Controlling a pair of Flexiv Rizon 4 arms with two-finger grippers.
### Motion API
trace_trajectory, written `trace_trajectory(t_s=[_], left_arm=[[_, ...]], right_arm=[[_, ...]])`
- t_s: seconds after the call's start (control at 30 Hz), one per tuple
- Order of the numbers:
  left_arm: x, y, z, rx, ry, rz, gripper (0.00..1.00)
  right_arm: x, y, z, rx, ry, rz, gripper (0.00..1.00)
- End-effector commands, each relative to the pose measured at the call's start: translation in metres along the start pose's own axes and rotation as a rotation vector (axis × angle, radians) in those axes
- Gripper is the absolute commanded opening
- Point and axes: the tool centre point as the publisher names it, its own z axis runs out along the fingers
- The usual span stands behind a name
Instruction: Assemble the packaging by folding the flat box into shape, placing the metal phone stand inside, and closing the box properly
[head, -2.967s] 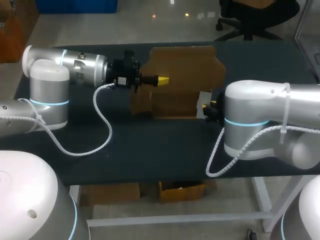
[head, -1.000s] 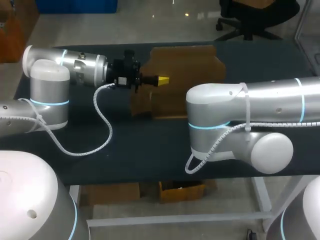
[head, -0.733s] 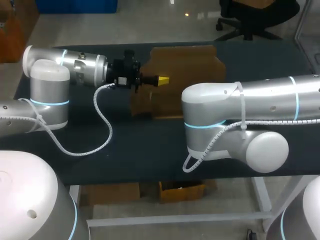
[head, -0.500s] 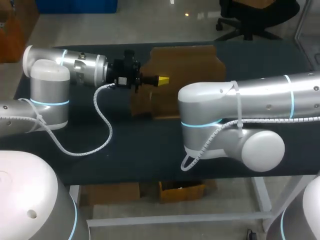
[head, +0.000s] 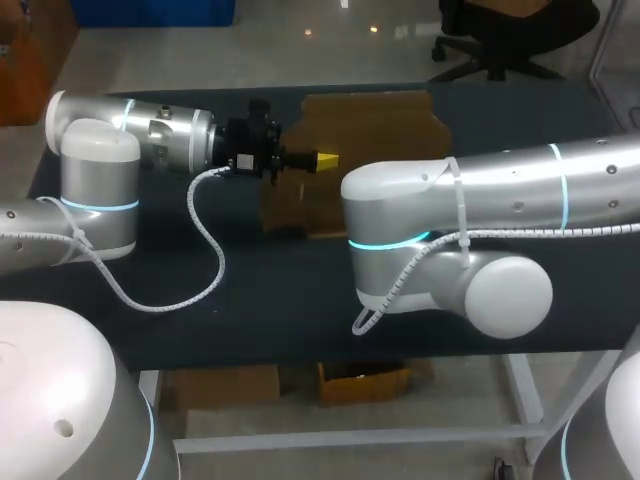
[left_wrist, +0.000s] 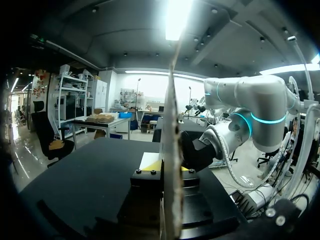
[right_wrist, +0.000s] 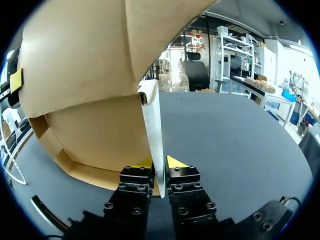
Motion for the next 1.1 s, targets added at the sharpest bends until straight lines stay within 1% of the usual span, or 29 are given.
trace_trajectory(t_s=[0.03,0.23,0.3,0.63,0.7,0.73,0.77,0.8,0.83,1.1], left_arm=[[0.000,0.004,0.000,0.002,0.003,0.000,0.00],[0.000,0.004,0.000,0.002,0.003,0.000,0.00],[0.000,0.004,0.000,0.002,0.003,0.000,0.00],[0.000,0.004,0.000,0.001,0.001,0.003,0.00],[0.000,0.004,0.000,-0.003,-0.003,0.012,0.36],[0.000,0.003,0.000,-0.004,-0.003,0.014,0.49],[0.001,0.003,0.000,-0.005,-0.005,0.017,0.69],[0.001,0.003,-0.001,-0.005,-0.007,0.018,0.95],[0.001,0.002,-0.001,-0.005,-0.009,0.020,1.00],[0.003,-0.004,0.000,-0.025,-0.027,0.050,1.00]], right_arm=[[0.003,0.001,0.003,-0.001,-0.039,0.000,0.09],[0.003,0.002,0.003,-0.001,-0.045,0.001,0.04],[0.003,0.003,0.003,0.001,-0.048,0.002,0.00],[0.001,0.002,0.001,0.002,-0.061,0.011,0.00],[0.000,0.001,0.001,0.004,-0.066,0.014,0.00],[-0.001,0.001,0.000,0.004,-0.067,0.015,0.00],[-0.001,0.001,0.000,0.004,-0.067,0.015,0.00],[-0.001,0.001,-0.001,0.005,-0.068,0.015,0.00],[-0.002,0.000,-0.002,0.005,-0.068,0.015,0.00],[-0.008,-0.001,-0.007,0.013,-0.066,0.017,0.00]])
